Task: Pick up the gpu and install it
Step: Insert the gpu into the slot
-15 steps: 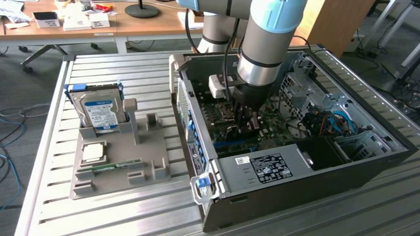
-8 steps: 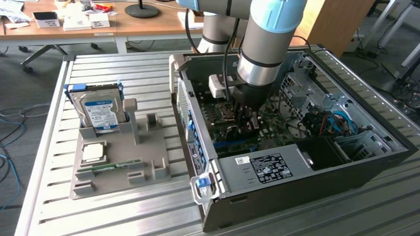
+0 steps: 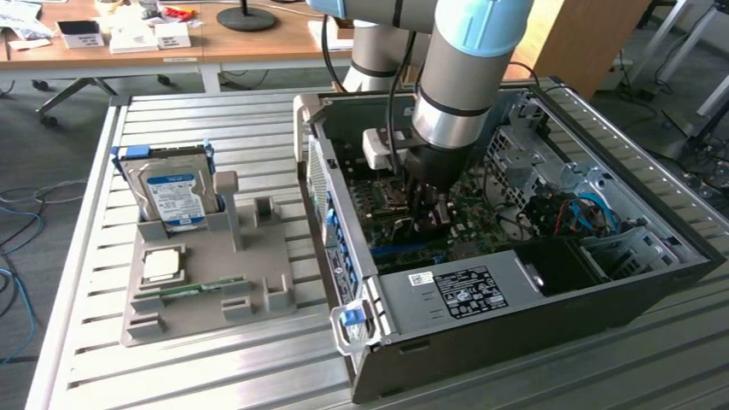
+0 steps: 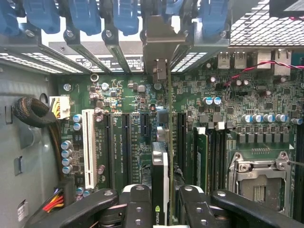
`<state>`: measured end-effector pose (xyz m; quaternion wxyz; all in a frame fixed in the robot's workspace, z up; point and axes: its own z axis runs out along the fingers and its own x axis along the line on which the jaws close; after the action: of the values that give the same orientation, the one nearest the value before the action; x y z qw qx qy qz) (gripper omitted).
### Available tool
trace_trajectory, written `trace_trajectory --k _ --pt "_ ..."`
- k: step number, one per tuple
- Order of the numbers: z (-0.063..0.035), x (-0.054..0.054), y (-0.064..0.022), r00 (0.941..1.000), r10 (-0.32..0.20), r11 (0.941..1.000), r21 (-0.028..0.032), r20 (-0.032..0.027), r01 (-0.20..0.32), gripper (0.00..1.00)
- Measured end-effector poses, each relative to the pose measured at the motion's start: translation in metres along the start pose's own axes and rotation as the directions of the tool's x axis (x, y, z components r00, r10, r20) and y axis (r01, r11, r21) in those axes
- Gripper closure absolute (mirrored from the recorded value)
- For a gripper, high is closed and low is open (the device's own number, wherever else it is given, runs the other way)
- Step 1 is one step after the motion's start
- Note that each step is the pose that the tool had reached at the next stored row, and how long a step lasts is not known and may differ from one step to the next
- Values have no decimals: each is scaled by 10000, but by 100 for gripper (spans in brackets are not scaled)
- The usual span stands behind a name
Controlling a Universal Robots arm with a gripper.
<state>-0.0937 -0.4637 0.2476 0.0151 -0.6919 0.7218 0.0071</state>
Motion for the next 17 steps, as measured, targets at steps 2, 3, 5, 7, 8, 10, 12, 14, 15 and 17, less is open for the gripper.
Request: trace_trajectory --k 2,3,5,7,8,10,12,14,15,17 --pt "0 0 0 10000 28 10000 1 0 -28 73" --pt "1 0 0 10000 28 10000 1 1 -28 73" --pt "1 1 0 10000 29 10000 1 1 -29 73" --pt "7 1 2 10000 27 10000 1 1 -27 73" --pt "13 1 2 10000 28 10000 2 2 -28 73" --pt "23 1 3 10000 32 10000 1 1 -32 73" --pt "26 2 4 10000 33 10000 -1 -2 -33 73" --pt "28 1 4 10000 34 10000 0 -1 -34 73" --pt "29 1 4 10000 34 10000 1 1 -34 73" --pt "30 1 4 10000 34 10000 2 2 -34 73"
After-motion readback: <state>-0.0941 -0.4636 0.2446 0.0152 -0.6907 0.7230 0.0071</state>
